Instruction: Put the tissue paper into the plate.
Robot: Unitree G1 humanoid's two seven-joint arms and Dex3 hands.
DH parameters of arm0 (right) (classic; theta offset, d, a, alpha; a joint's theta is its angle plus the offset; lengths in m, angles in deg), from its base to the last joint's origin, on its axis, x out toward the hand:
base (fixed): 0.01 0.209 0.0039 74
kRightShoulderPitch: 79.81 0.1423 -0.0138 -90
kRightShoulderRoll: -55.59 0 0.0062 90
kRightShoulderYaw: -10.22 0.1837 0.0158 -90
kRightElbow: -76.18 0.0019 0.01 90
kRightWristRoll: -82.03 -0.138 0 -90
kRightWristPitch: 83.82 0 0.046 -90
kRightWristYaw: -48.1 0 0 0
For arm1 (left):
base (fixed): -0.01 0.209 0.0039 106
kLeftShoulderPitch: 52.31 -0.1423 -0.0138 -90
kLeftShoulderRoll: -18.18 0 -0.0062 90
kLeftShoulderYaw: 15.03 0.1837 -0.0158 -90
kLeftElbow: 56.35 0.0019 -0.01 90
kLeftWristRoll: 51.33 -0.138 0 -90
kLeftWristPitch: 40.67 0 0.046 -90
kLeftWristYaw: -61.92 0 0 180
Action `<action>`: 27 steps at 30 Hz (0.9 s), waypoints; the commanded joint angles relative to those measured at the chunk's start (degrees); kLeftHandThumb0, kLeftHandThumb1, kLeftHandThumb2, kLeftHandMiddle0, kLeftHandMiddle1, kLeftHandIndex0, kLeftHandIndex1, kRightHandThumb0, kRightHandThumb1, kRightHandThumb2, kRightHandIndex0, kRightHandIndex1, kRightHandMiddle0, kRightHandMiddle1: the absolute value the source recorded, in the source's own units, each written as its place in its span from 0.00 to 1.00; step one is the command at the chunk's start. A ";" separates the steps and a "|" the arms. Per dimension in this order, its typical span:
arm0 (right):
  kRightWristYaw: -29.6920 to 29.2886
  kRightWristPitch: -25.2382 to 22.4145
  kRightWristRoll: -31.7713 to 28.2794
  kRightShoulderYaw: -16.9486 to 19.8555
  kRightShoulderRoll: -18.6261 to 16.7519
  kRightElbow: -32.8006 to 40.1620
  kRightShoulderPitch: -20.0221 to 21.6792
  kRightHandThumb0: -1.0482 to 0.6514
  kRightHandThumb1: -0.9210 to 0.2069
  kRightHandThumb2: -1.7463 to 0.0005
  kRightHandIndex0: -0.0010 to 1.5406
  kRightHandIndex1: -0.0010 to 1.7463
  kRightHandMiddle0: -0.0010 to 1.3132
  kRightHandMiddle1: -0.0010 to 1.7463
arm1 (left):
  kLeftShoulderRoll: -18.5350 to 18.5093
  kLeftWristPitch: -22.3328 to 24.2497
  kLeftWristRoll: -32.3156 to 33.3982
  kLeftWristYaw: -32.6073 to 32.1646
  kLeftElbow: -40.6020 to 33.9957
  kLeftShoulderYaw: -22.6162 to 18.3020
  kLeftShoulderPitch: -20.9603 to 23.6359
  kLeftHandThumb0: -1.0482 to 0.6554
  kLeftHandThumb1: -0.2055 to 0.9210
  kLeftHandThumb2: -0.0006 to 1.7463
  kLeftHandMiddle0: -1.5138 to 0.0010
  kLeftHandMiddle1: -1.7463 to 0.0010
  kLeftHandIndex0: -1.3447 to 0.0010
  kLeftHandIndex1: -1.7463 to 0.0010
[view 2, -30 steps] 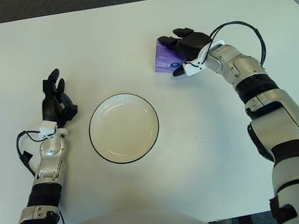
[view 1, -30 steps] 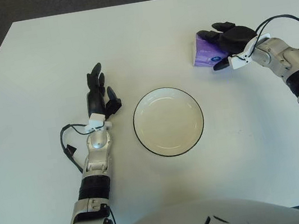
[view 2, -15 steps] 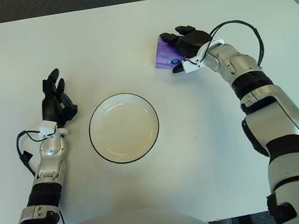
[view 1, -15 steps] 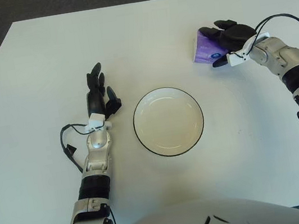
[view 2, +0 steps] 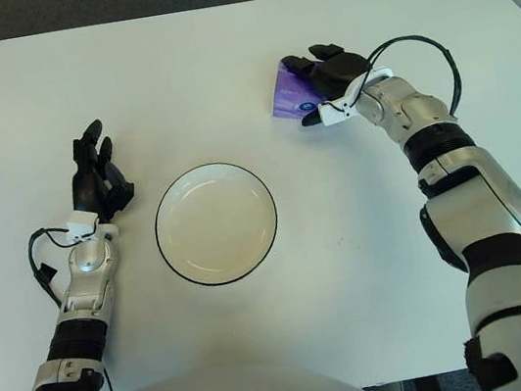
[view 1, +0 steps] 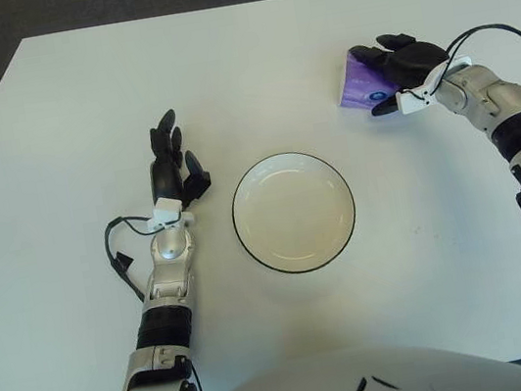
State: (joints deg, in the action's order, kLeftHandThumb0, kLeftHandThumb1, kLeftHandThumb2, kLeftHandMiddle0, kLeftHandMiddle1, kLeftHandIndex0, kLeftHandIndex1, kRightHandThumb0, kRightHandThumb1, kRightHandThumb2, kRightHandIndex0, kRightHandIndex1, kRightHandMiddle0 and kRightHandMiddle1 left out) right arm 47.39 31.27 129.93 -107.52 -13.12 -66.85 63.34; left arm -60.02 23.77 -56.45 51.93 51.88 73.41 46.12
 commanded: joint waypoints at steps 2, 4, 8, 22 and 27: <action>0.10 0.02 -1.69 0.63 -0.42 -1.28 -0.59 0.00 0.00 0.74 0.00 0.00 0.00 0.00 | 1.11 2.26 -0.61 0.31 6.82 0.48 -7.65 0.16 1.00 0.57 0.80 1.00 1.00 0.68; 0.00 0.04 -2.08 0.80 -0.47 -1.28 -0.74 0.00 0.00 0.74 0.00 0.00 0.00 0.00 | 1.12 2.27 -0.61 0.28 6.79 0.47 -7.65 0.16 1.00 0.57 0.80 1.00 1.00 0.68; -1.12 -1.46 -3.70 1.77 -1.63 -0.68 -2.31 0.00 0.00 0.75 0.05 0.01 0.00 0.09 | 1.17 1.99 -0.65 0.12 6.82 0.41 -7.58 0.17 1.00 0.57 0.79 1.00 1.00 0.68; -6.52 -4.77 -4.69 0.92 -6.66 -5.14 -5.95 0.20 0.14 0.98 0.41 0.92 0.23 0.98 | 1.22 1.78 -0.94 -0.48 6.93 0.17 -7.15 0.17 1.00 0.56 0.79 0.99 1.00 0.68; -10.63 -1.92 -6.98 2.20 -7.67 -5.71 -7.91 0.24 0.13 0.98 0.61 0.99 0.45 1.00 | 1.22 2.43 -1.19 -0.71 6.36 0.16 -7.23 0.16 1.00 0.56 0.79 0.99 1.00 0.68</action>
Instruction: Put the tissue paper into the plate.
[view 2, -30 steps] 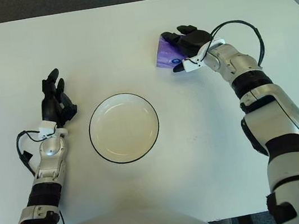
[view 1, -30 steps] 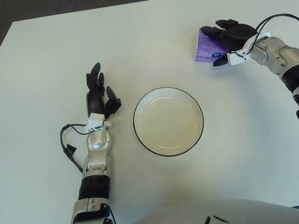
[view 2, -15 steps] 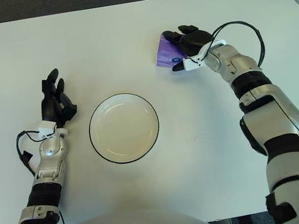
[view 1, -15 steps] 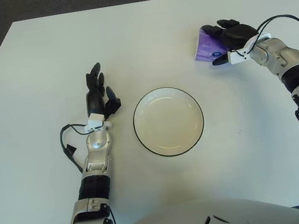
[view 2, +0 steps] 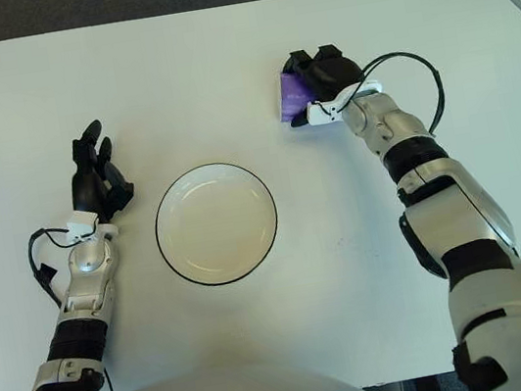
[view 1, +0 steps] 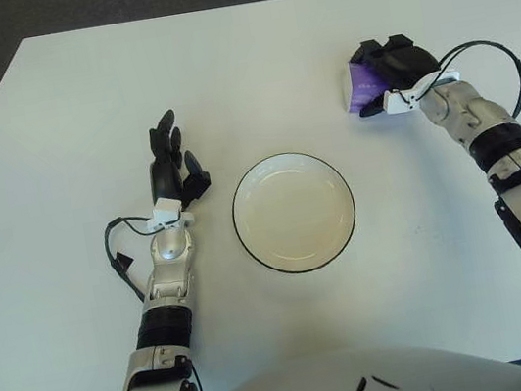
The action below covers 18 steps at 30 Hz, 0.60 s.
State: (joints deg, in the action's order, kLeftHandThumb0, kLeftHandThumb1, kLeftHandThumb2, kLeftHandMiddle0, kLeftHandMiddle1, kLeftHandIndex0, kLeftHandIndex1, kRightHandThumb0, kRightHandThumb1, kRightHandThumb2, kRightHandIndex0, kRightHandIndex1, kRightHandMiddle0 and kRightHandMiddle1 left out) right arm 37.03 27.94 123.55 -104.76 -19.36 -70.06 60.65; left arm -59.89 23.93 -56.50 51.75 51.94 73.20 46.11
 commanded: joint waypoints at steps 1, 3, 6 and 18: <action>-1.30 2.12 -1.74 0.11 -1.98 -2.58 -6.66 0.27 0.13 0.98 0.63 0.99 0.48 1.00 | 1.09 2.48 -1.21 -0.61 6.11 0.37 -7.26 0.16 1.00 0.56 0.79 0.99 1.00 0.68; -2.04 3.11 -3.78 1.30 -2.76 -2.75 -8.28 0.33 0.12 0.97 0.65 1.00 0.53 1.00 | 1.10 2.85 -1.27 -0.70 5.78 0.36 -7.35 0.15 1.00 0.56 0.78 0.99 1.00 0.68; -1.42 3.77 -5.97 2.44 -3.30 -3.13 -8.48 0.41 0.31 0.69 0.70 1.00 0.62 1.00 | 1.06 3.30 -1.23 -0.71 5.53 0.34 -7.28 0.15 1.00 0.57 0.78 0.99 1.00 0.68; -2.87 4.57 -8.82 3.55 -5.51 -6.69 -9.55 0.55 0.56 0.29 0.80 1.00 0.81 1.00 | 1.11 3.26 -0.54 -0.38 5.71 0.05 -7.08 0.15 1.00 0.56 0.78 0.99 1.00 0.66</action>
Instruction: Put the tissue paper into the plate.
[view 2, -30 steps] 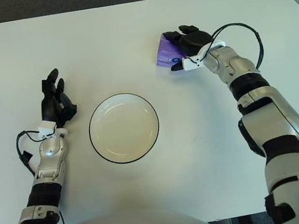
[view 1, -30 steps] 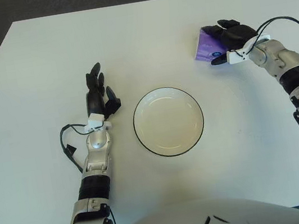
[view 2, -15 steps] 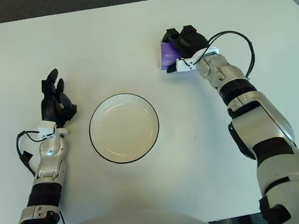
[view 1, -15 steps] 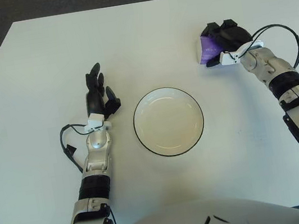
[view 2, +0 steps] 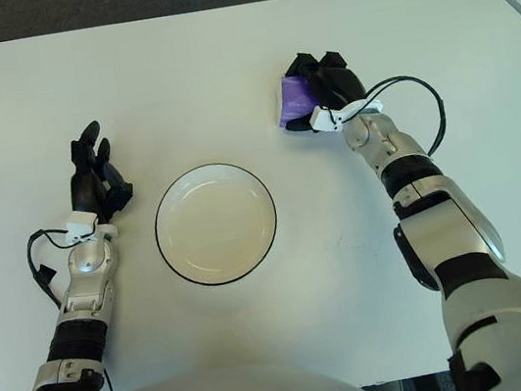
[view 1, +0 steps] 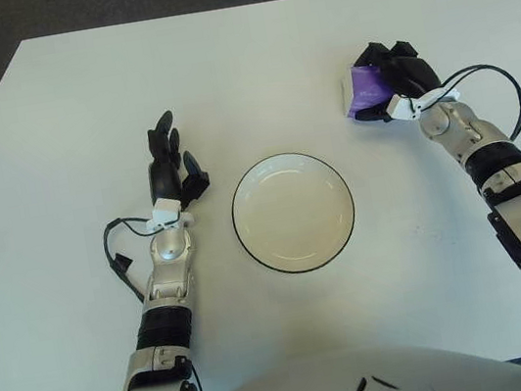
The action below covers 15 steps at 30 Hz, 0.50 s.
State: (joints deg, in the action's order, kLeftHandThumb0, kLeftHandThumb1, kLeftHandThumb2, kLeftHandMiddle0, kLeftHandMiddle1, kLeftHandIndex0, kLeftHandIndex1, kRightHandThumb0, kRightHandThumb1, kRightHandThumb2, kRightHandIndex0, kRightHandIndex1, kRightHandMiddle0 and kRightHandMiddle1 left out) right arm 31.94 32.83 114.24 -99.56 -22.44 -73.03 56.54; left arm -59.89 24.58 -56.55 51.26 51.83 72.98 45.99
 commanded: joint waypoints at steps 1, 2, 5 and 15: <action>1.96 -0.14 0.35 -1.57 -2.54 -3.88 -5.56 0.55 0.57 0.28 0.80 1.00 0.81 1.00 | 1.11 2.52 -0.48 0.10 5.88 0.25 -6.96 0.15 1.00 0.56 0.78 0.99 1.00 0.66; 1.67 0.01 0.25 -1.48 -2.63 -3.99 -5.71 0.55 0.57 0.28 0.81 1.00 0.81 1.00 | 1.11 2.36 -0.52 0.02 5.97 0.22 -6.94 0.15 1.00 0.56 0.78 0.99 1.00 0.66; 0.95 0.27 0.23 -1.43 -2.79 -4.22 -5.93 0.56 0.56 0.27 0.82 1.00 0.82 1.00 | 1.11 2.14 -0.60 -0.12 6.19 0.15 -6.83 0.16 1.00 0.56 0.78 0.99 1.00 0.66; -1.17 0.70 -0.21 -1.14 -3.18 -4.09 -6.79 0.55 0.53 0.28 0.82 1.00 0.82 1.00 | 1.04 2.35 -0.83 -0.27 6.54 0.04 -6.47 0.15 1.00 0.56 0.78 1.00 1.00 0.67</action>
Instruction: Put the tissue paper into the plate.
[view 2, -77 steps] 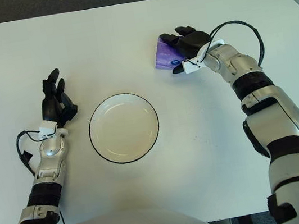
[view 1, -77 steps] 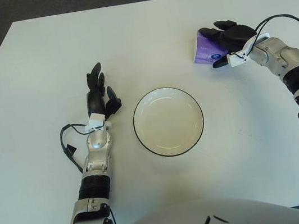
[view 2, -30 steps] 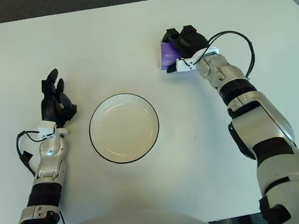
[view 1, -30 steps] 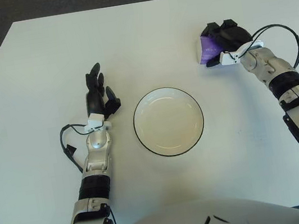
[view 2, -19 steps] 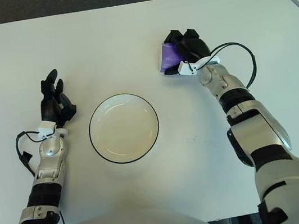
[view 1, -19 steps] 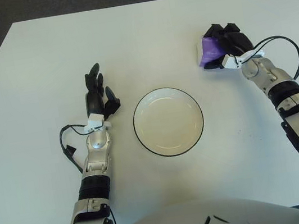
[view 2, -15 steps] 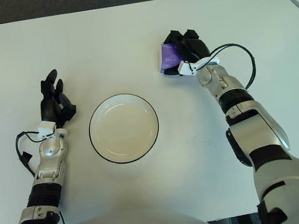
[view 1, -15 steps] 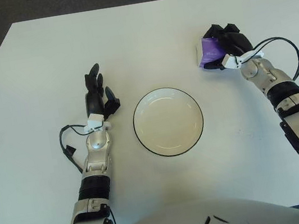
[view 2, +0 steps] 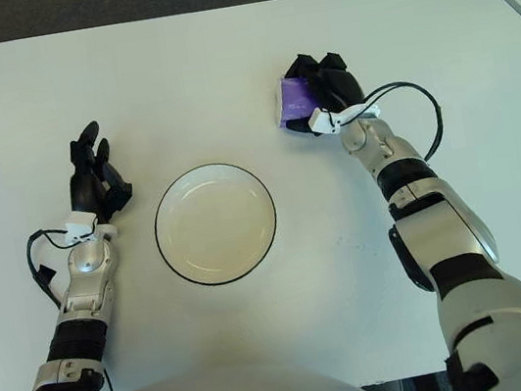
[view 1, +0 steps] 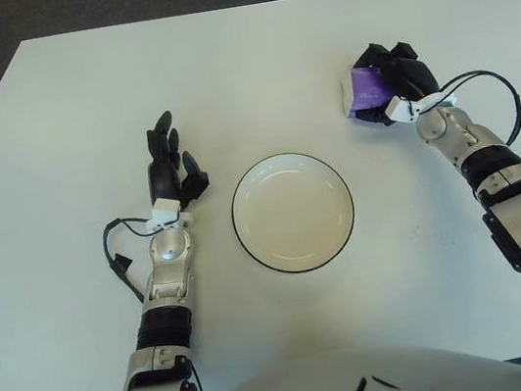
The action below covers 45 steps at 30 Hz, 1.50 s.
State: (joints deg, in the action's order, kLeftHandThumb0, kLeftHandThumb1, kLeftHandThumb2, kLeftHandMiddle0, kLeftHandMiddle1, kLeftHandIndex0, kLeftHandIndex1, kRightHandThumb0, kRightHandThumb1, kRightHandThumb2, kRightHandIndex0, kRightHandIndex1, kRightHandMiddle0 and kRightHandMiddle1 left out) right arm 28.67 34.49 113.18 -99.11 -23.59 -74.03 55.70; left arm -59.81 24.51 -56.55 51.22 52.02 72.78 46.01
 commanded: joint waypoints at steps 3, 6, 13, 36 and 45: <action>1.01 -0.95 0.71 -1.48 -2.04 -2.70 -6.31 0.56 0.52 0.29 0.82 1.00 0.81 1.00 | 0.98 2.75 -0.91 -0.29 6.37 0.28 -6.38 0.15 1.00 0.56 0.78 1.00 1.00 0.67; 0.16 -1.18 0.39 -1.09 -2.01 -1.57 -6.70 0.56 0.51 0.30 0.82 1.00 0.81 1.00 | 0.99 3.01 -0.88 -0.23 6.39 0.32 -6.30 0.15 1.00 0.56 0.78 1.00 1.00 0.67; -2.65 -2.49 0.16 0.36 -1.50 4.45 -7.62 0.55 0.50 0.31 0.83 1.00 0.81 1.00 | 1.18 2.89 -0.71 -0.20 6.44 0.30 -6.34 0.15 1.00 0.57 0.78 1.00 1.00 0.67; 8.78 -12.80 -8.90 14.07 -1.18 48.68 -11.78 0.53 0.43 0.37 0.84 1.00 0.79 1.00 | 1.41 2.03 -0.40 0.03 7.09 0.37 -6.27 0.16 1.00 0.56 0.78 1.00 1.00 0.68; 12.27 -15.32 -10.42 15.80 -3.57 59.81 -13.95 0.56 0.47 0.34 0.84 1.00 0.77 1.00 | 1.69 2.11 -0.39 -0.16 6.91 0.40 -6.32 0.16 1.00 0.56 0.78 1.00 1.00 0.68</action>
State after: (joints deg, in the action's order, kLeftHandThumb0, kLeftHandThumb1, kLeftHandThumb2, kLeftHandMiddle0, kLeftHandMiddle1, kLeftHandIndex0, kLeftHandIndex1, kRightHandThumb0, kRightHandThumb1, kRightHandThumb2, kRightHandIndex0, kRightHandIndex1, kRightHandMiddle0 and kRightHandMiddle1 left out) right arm 39.81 19.92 104.25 -84.31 -26.08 -17.57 43.54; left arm -59.61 24.39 -56.32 51.13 52.17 72.64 46.45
